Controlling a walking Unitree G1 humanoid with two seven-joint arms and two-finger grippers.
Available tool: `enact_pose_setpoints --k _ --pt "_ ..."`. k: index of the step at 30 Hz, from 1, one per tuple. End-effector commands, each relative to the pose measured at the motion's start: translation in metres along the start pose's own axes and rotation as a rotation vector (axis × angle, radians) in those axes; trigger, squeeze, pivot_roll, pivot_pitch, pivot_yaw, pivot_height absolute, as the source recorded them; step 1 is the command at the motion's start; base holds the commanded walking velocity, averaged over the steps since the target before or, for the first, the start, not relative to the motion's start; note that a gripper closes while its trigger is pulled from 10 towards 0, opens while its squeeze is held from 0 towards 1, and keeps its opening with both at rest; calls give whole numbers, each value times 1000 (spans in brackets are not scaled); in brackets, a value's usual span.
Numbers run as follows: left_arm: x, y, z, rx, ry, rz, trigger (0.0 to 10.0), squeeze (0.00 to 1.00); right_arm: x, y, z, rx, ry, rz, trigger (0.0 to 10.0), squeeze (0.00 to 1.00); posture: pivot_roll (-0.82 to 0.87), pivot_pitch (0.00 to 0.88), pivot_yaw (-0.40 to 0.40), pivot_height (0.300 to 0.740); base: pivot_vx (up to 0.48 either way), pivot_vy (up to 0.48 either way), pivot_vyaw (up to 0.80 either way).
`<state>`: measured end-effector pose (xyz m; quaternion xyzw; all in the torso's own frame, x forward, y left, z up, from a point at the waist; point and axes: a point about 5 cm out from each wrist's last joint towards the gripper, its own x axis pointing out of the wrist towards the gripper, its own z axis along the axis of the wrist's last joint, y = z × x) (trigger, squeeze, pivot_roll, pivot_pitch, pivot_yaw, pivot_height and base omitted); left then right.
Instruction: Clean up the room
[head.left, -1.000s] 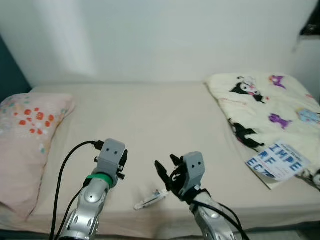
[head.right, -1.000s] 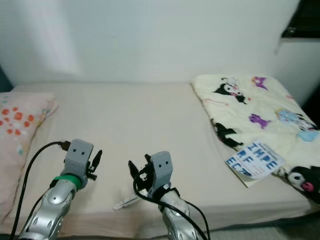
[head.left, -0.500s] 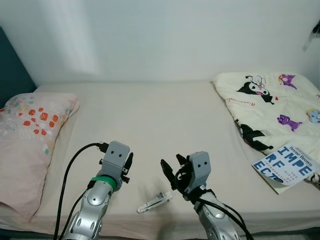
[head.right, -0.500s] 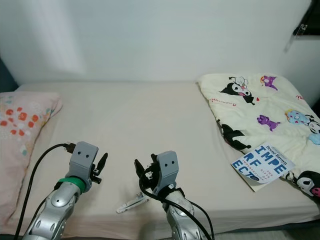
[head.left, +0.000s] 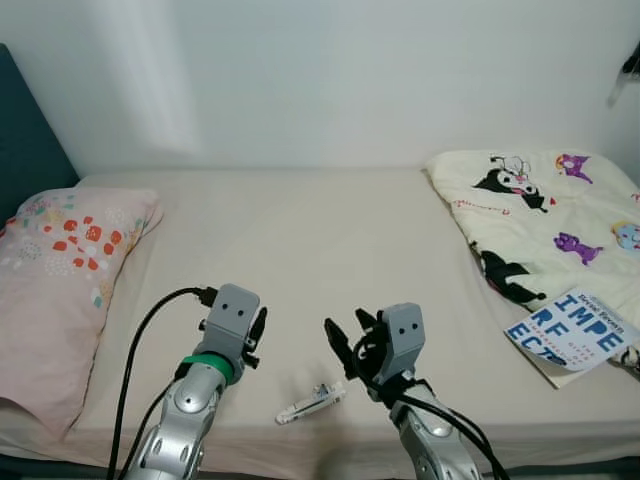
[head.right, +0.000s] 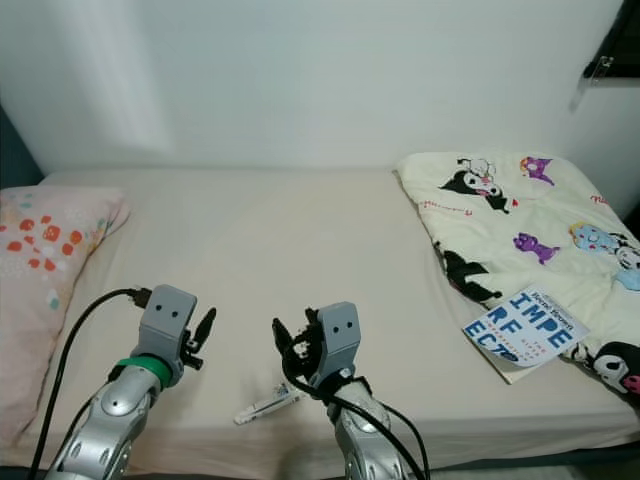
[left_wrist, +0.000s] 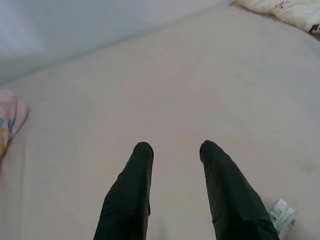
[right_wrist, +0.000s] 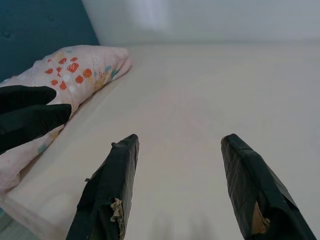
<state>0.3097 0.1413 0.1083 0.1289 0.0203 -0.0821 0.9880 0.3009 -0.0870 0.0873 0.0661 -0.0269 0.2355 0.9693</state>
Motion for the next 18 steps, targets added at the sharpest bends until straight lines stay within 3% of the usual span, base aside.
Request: enact_pose_setpoints --k 1,12,18 --pt "-4 -1 -6 -9 22 -6 10000 0 -3 1 -7 17 32 -1 10000 0 -98 68 88 634 0 0 0" --pt "-5 0 -7 -8 26 0 10000 0 -2 2 -7 18 33 7 10000 0 -93 71 88 569 0 0 0" --pt "-8 2 -7 -5 30 2 10000 0 -1 3 -8 18 48 26 10000 0 -81 89 94 569 0 0 0"
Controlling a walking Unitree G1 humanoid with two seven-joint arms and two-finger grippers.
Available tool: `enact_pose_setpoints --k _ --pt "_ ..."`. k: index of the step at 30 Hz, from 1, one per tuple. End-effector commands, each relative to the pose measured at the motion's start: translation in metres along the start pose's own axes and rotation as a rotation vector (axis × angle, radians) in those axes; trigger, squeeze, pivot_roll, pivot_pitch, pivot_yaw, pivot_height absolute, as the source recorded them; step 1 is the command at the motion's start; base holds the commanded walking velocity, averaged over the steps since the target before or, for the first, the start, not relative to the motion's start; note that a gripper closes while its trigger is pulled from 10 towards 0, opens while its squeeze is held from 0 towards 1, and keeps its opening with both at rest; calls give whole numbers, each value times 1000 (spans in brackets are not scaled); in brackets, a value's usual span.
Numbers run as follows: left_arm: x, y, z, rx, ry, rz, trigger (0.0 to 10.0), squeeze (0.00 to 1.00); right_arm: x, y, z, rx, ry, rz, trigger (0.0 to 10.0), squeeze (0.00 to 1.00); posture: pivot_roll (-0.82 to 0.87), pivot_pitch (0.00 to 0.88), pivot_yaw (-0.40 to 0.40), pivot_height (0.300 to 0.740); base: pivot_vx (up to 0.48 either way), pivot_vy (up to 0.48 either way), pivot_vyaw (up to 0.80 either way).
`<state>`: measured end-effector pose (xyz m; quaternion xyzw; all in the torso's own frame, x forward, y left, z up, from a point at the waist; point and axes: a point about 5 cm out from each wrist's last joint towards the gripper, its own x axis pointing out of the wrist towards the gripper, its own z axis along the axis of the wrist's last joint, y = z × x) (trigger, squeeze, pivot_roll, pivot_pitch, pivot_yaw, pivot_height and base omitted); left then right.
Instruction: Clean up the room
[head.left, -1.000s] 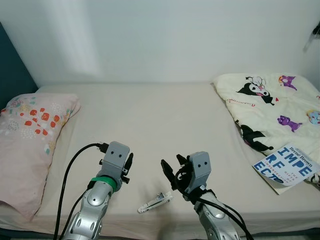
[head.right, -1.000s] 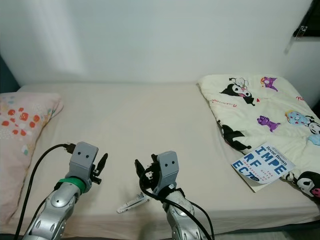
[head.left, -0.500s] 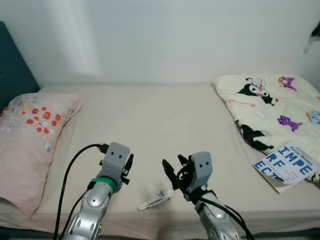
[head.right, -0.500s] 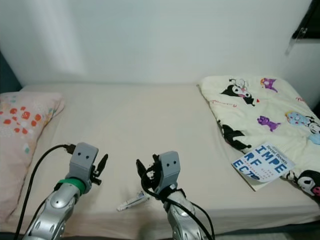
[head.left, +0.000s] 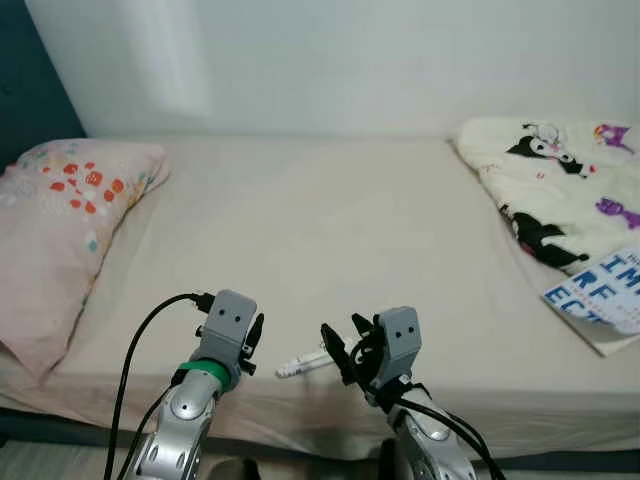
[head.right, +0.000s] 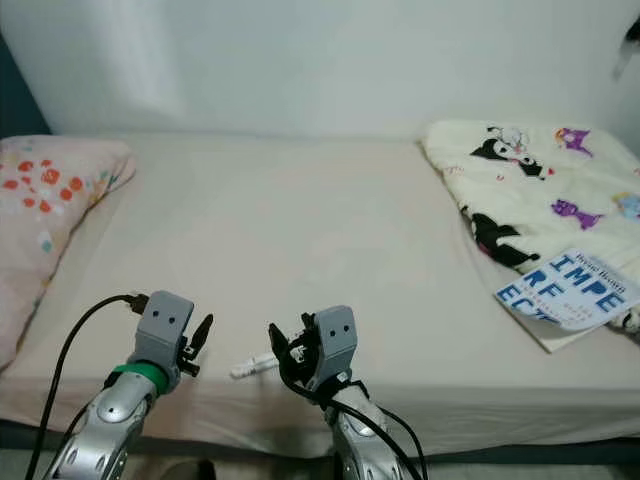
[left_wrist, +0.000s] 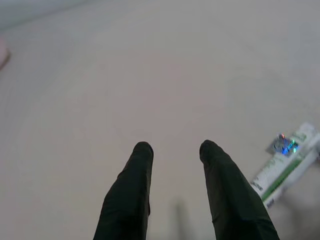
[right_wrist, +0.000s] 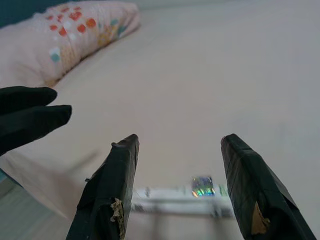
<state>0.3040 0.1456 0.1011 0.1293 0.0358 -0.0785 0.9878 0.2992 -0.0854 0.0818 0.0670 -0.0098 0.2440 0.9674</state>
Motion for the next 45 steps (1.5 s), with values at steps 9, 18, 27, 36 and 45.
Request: enact_pose_setpoints --k 9,18,27,36,45 --pt "-9 4 0 1 8 6 10000 0 5 -3 -13 -147 177 131 10000 0 -59 130 95 569 0 0 0" --pt "-18 6 -3 4 24 12 10000 0 0 -25 -25 -566 393 288 10000 0 -42 171 89 569 0 0 0" --pt "-27 9 -5 4 43 24 10000 0 6 -64 -6 -1014 480 308 10000 0 -15 203 90 569 0 0 0" --pt "-40 17 -4 28 66 31 10000 0 23 -46 2 -1076 348 398 10000 0 44 234 104 569 0 0 0" --pt "-45 19 -5 30 80 41 10000 0 33 -32 11 -1072 279 473 10000 0 52 249 102 569 0 0 0"
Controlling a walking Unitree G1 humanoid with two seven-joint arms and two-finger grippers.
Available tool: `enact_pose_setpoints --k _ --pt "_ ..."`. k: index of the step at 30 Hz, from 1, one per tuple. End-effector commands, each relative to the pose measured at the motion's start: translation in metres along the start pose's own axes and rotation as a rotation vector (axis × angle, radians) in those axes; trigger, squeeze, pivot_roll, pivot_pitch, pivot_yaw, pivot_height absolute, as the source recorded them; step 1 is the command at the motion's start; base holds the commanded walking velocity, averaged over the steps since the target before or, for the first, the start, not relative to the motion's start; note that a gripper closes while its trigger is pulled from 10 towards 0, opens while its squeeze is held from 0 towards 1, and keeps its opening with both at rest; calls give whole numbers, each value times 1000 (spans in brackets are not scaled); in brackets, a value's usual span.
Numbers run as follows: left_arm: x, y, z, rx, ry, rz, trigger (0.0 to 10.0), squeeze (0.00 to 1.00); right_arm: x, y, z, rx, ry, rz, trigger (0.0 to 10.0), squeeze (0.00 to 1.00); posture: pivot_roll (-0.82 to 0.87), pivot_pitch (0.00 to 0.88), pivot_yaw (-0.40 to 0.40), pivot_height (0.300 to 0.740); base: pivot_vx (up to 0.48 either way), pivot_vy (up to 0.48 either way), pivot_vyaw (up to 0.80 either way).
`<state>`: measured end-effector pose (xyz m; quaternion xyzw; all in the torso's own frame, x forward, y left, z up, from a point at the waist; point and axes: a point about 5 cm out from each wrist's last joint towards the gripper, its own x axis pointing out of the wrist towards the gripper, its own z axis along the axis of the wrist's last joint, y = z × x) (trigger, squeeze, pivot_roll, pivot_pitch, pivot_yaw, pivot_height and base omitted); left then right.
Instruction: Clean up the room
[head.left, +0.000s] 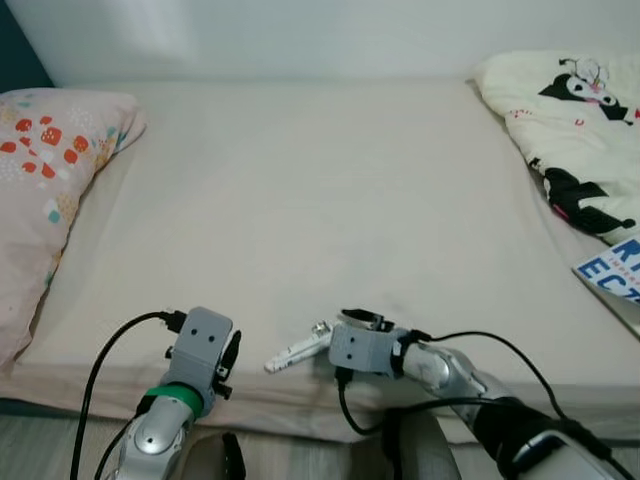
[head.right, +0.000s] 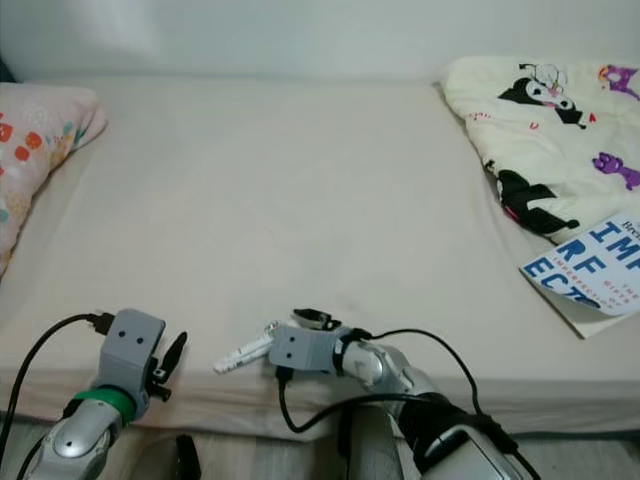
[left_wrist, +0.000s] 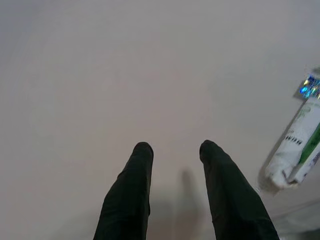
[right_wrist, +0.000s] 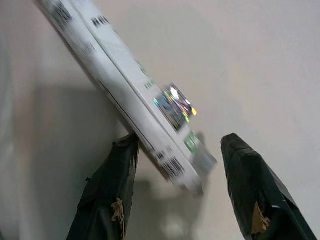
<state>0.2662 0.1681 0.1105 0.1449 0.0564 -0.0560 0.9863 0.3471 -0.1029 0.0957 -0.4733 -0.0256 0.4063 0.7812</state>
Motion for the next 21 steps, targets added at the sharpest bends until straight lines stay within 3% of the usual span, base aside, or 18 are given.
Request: enact_pose_setpoints --k 1,3,4,5,10,17,21 --pt "-5 0 -6 4 35 -1 10000 0 2 8 1 21 -12 46 10000 0 58 255 101 569 0 0 0" --pt "-6 -1 -6 5 38 -4 10000 0 3 12 0 20 -3 76 10000 0 65 257 101 569 0 0 0" --pt "-7 -1 -4 6 42 -7 10000 0 4 23 -7 29 53 137 7137 0 77 256 99 569 0 0 0" --pt "-8 1 -3 7 43 -2 10000 0 3 30 -12 48 103 168 0 0 77 256 99 569 0 0 0" --pt "-9 5 -4 11 47 10 10000 0 3 32 -15 92 130 184 0 0 94 253 98 569 0 0 0" --pt "-7 5 -3 11 46 14 10000 0 6 23 -10 181 95 145 0 0 94 234 94 569 0 0 0" --pt "-4 2 -1 6 38 9 10000 0 7 5 -7 414 41 2 0 0 83 219 92 569 0 0 0"
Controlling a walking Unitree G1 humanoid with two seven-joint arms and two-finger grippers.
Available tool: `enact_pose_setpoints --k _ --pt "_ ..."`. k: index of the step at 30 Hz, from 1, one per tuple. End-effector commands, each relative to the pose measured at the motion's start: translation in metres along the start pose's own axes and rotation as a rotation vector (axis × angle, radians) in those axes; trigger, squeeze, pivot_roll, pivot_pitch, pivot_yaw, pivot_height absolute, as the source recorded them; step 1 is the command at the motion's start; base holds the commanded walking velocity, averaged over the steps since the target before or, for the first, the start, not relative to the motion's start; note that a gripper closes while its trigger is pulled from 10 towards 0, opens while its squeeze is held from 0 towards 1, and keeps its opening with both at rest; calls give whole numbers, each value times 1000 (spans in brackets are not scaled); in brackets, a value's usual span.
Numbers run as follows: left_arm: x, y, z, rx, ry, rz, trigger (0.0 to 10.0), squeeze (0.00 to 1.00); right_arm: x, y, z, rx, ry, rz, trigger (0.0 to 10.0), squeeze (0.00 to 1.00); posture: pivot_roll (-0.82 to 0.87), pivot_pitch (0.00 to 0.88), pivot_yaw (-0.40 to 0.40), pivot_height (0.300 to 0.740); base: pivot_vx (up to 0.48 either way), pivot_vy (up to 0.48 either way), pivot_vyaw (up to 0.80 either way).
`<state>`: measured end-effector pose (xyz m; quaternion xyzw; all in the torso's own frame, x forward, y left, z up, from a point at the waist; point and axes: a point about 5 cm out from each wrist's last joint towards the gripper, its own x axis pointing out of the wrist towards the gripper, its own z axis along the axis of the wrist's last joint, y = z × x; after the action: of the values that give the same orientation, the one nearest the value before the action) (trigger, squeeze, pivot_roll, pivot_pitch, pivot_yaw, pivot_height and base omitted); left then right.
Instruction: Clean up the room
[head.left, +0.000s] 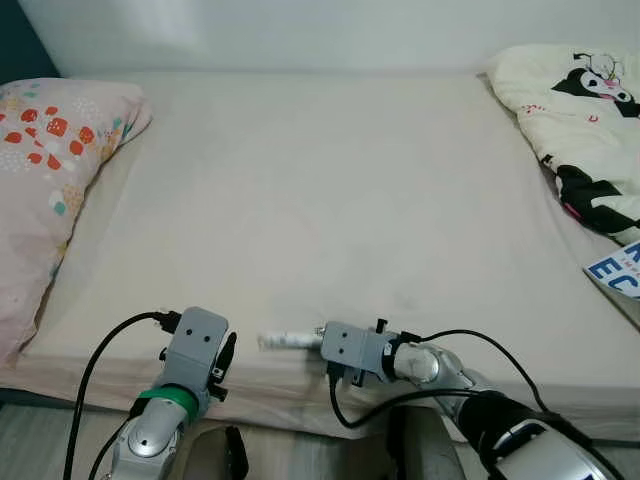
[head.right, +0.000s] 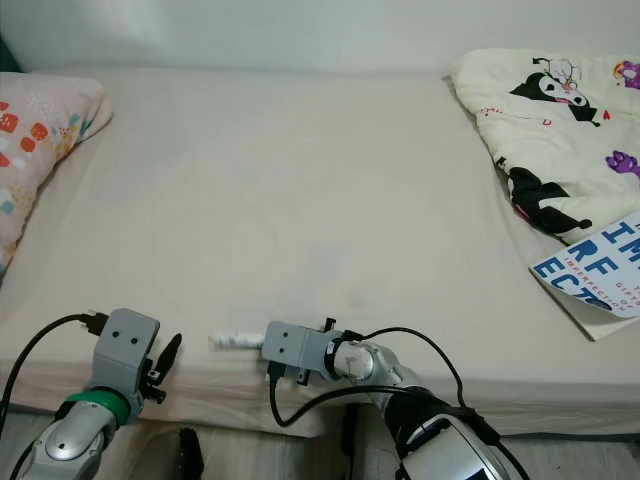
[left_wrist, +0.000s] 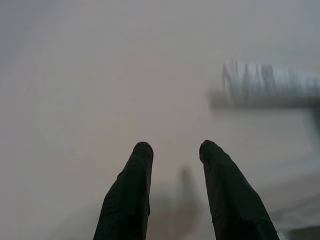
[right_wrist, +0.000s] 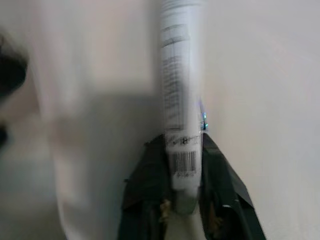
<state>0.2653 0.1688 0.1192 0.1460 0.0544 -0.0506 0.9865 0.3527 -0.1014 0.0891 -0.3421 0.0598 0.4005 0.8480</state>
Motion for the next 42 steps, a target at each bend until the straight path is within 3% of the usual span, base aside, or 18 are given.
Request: enact_pose_setpoints --k 1,2,3,4,7,9,11,15,17,18,22,23,26,32,42 --pt "-2 -1 -9 5 41 -3 10000 0 0 2 -3 75 4 -9 0 0 83 219 92 569 0 0 0" --pt "0 -2 -8 3 38 -4 10000 0 0 -4 -1 155 -25 -48 0 0 77 210 90 569 0 0 0" --pt "3 -4 -7 -1 31 -7 10000 0 -2 -17 6 321 -118 -137 0 0 68 201 87 569 0 0 0" --pt "3 -4 -7 -1 31 -7 10000 0 -2 -17 6 321 -118 -137 0 0 68 201 87 569 0 0 0" --pt "6 -6 -5 -6 21 -11 10000 0 -5 -28 18 477 -275 -203 0 0 47 182 85 569 0 0 0" --pt "6 -6 -5 -6 21 -11 10000 0 -5 -28 18 477 -275 -203 0 0 47 182 85 569 0 0 0" --pt "12 -10 -3 -15 6 -19 10000 0 -10 -32 33 525 -449 -268 0 0 22 162 81 569 0 0 0" --pt "18 -13 -1 -23 -5 -23 10000 0 -18 -30 42 516 -540 -326 0 0 -13 142 75 569 0 0 0" --pt "23 -16 2 -29 -21 -30 10000 0 -30 -22 48 545 -598 -411 0 0 -34 133 70 569 0 0 0" --pt "25 -18 6 -34 -37 -38 10000 0 -34 -12 45 583 -588 -432 10000 0 -55 120 64 569 0 0 0" --pt "27 -22 11 -40 -67 -52 10000 0 -43 6 38 679 -574 -477 10000 0 -72 111 62 569 0 0 0" --pt "29 -25 17 -48 -94 -67 10000 0 -53 22 27 717 -536 -538 10000 0 -98 98 60 569 0 0 0" --pt "32 -27 23 -60 -123 -78 10000 0 -66 36 14 691 -477 -601 10000 0 -119 89 60 574 0 0 0" --pt "39 -28 34 -100 -156 -69 10000 0 -82 29 5 689 -403 -695 10000 0 -136 72 58 608 0 0 0" --pt "47 -32 44 -128 -189 -62 10000 0 -84 23 7 681 -366 -699 10000 0 -130 53 50 657 0 0 0"
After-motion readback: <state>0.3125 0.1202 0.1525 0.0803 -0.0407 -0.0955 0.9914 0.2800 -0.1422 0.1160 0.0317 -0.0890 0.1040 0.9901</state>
